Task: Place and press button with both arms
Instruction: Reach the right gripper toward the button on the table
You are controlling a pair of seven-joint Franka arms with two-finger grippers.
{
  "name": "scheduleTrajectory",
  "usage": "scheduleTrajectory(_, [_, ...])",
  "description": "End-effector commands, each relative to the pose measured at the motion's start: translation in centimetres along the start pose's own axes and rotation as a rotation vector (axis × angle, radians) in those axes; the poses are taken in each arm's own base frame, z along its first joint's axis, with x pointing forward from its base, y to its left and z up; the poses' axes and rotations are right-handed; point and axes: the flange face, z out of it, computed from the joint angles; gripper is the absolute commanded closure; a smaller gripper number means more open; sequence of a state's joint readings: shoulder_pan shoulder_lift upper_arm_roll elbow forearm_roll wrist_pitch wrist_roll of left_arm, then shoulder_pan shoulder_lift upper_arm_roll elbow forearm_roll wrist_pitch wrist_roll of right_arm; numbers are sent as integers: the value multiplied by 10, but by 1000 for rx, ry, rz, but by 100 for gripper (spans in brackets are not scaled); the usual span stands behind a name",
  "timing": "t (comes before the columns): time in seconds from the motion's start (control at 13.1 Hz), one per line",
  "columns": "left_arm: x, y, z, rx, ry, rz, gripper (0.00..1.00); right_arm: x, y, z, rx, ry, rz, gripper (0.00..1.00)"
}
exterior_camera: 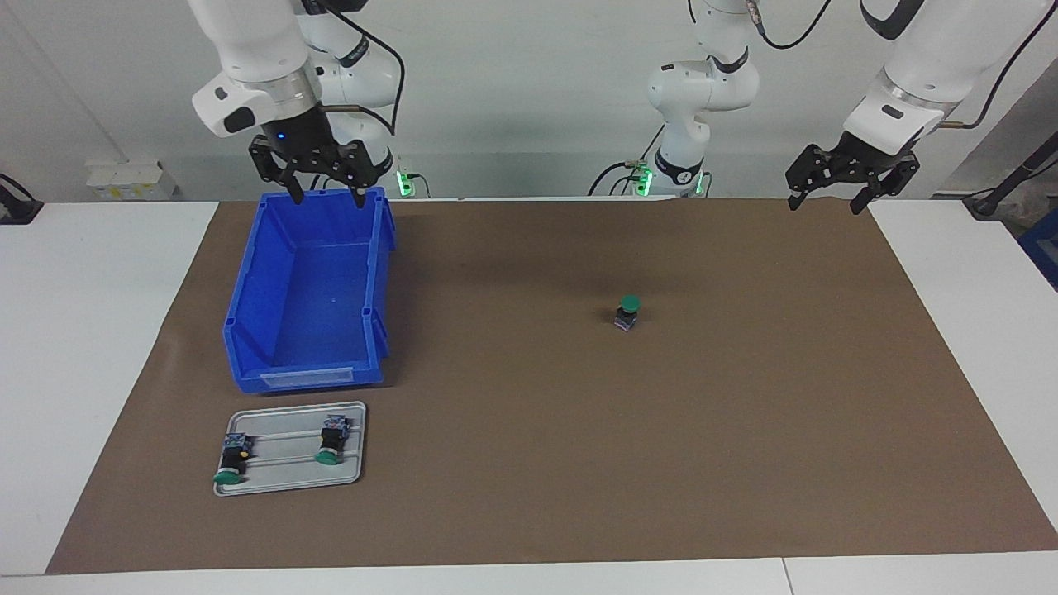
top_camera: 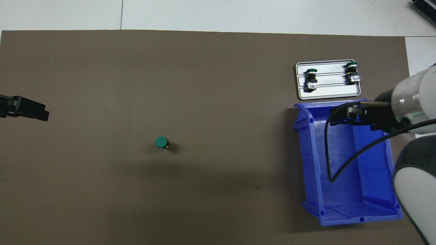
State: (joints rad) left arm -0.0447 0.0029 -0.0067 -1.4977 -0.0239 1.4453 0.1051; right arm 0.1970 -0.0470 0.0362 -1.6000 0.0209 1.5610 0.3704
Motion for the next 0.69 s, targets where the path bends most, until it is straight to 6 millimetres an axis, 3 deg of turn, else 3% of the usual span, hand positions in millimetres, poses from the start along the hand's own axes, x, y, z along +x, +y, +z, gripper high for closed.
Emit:
scheduleTrajectory(0.0, [-8, 0, 0, -9, 10, 21, 0, -20, -61, 30, 39, 37, -17, 5])
scheduleTrajectory(0.15, [-7, -1, -3, -9, 21, 18, 0, -32, -105, 44, 27, 38, -45, 5])
scheduleTrajectory(0.23, [-6, 0, -3, -8, 27, 23, 0, -40, -136, 54, 13, 36, -52, 5])
scheduleTrajectory(0.38, [-5, 1, 0, -9, 27, 19, 0, -50, -218, 83, -42, 76, -28, 5])
scheduleTrajectory(0.46, [-7, -3, 0, -10, 20, 10, 0, -59, -264, 109, -68, 80, -27, 7])
scheduleTrajectory(0.61, [-8, -8, 1, -10, 19, -2, 0, -66, -332, 136, -14, 117, 42, 8])
